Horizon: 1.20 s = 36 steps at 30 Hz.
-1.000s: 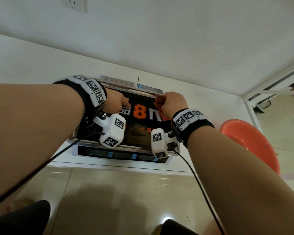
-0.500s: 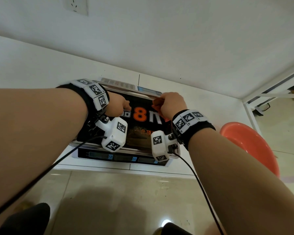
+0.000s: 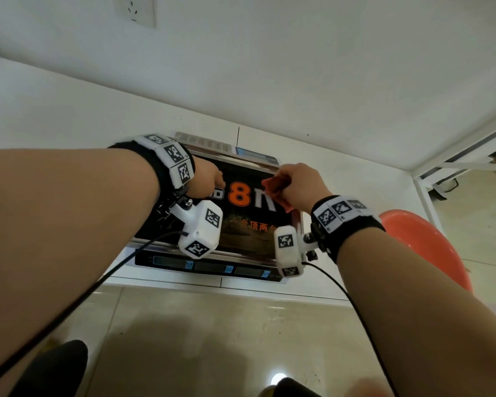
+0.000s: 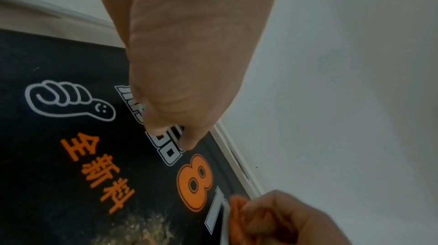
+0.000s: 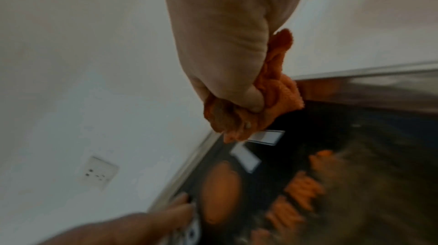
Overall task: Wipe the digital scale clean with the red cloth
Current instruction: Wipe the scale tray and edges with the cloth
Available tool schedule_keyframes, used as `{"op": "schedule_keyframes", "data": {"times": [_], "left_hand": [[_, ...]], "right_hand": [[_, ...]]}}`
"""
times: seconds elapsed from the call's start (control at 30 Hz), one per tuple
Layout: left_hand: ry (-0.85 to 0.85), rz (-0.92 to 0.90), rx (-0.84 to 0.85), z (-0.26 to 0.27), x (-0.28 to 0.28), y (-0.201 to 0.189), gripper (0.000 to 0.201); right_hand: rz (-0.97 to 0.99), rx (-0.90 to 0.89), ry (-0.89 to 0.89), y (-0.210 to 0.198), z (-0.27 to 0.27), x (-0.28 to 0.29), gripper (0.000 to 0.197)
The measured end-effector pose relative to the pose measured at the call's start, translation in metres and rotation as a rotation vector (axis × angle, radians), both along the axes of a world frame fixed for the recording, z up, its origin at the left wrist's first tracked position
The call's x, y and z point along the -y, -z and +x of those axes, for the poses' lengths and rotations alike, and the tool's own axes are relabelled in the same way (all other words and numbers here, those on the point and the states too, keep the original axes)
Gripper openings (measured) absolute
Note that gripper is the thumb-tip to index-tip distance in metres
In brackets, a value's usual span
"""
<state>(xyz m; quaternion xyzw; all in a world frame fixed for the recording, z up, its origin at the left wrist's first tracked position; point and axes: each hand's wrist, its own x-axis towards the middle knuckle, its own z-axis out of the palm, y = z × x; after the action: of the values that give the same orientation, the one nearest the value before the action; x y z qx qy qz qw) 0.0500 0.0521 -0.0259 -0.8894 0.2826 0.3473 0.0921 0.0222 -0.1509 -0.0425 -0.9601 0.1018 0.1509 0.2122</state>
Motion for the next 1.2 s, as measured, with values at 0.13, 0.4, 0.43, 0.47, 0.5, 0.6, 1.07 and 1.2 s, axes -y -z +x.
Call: {"op": "schedule_keyframes", "data": {"times": [0.13,0.4,0.43,0.47,0.5,0.6,1.07,1.2], "left_hand": [[0.0,0.005,0.009,0.0,0.002,0.002,0.055],[0.001,0.039,0.034,-0.004,0.006,0.003,0.055],[0.006,0.047,0.037,-0.004,0.006,0.003,0.055],[0.01,0.052,0.037,-0.004,0.007,0.003,0.055],[0.02,0.06,0.038,-0.004,0.008,0.003,0.055],[0.061,0.092,0.058,-0.005,0.009,0.004,0.055],[0.064,0.101,0.079,-0.006,0.011,0.007,0.053],[0.005,0.057,0.054,-0.002,0.009,0.009,0.052]], "right_hand": [[-0.033,-0.053,-0.045,0.016,-0.017,0.006,0.025],[0.089,-0.13,-0.07,0.005,-0.028,0.008,0.021],[0.088,-0.082,-0.03,0.005,-0.028,0.011,0.023],[0.058,-0.044,-0.019,0.005,-0.028,0.013,0.024],[0.02,-0.032,-0.032,0.007,-0.029,0.013,0.023],[-0.059,-0.107,-0.095,0.01,-0.033,0.005,0.017],[-0.169,-0.135,-0.018,-0.003,-0.045,-0.001,0.023],[0.059,-0.261,0.049,-0.002,-0.047,-0.015,0.016]]}}
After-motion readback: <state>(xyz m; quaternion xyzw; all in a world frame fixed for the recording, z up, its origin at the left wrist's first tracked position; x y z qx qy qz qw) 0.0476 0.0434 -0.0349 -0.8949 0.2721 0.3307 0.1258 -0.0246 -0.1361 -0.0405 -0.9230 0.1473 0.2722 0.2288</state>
